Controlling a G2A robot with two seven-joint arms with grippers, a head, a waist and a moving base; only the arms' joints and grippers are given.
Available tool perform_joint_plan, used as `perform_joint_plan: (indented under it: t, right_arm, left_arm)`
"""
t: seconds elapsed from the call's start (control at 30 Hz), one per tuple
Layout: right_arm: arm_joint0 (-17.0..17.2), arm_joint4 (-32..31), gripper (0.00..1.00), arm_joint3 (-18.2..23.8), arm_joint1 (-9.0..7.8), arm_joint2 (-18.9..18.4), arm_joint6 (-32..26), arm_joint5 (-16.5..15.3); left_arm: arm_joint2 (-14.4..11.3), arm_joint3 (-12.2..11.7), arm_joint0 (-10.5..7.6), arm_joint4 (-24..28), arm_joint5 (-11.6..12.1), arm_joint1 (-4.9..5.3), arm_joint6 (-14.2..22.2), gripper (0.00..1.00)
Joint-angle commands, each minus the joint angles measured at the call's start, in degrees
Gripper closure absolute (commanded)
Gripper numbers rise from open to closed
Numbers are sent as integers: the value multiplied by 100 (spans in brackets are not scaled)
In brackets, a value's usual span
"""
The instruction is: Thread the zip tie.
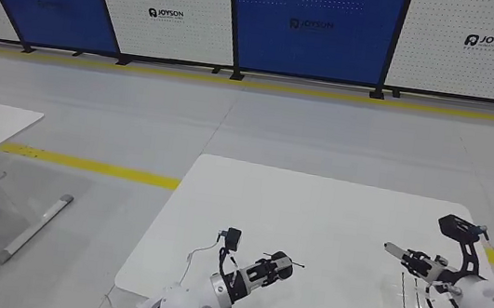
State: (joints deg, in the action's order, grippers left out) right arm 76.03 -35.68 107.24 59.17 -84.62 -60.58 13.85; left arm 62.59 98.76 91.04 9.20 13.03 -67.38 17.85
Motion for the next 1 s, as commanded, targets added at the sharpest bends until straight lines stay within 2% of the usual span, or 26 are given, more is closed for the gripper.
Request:
perform_joint_plan:
  t: [0.0,0.37,0.43,0.57,0.73,0.97]
  right_arm:
    - [0,0,0,0,0,0,0,0]
    - [0,0,0,0,0,0,0,0]
    - [29,-126,0,2,-8,50,40,-141]
    - [-27,-687,0,78,-62,115,-366,-302]
    - [-235,-906,0,-65,-117,89,-1038,-509]
    - [-292,-901,0,-91,-124,82,-1099,-546]
  left_arm:
    - [0,0,0,0,0,0,0,100]
    - [0,0,0,0,0,0,0,100]
    - [0,0,0,0,0,0,0,100]
    - [0,0,0,0,0,0,0,100]
    - [0,0,0,0,0,0,0,100]
    - [0,0,0,0,0,0,0,100]
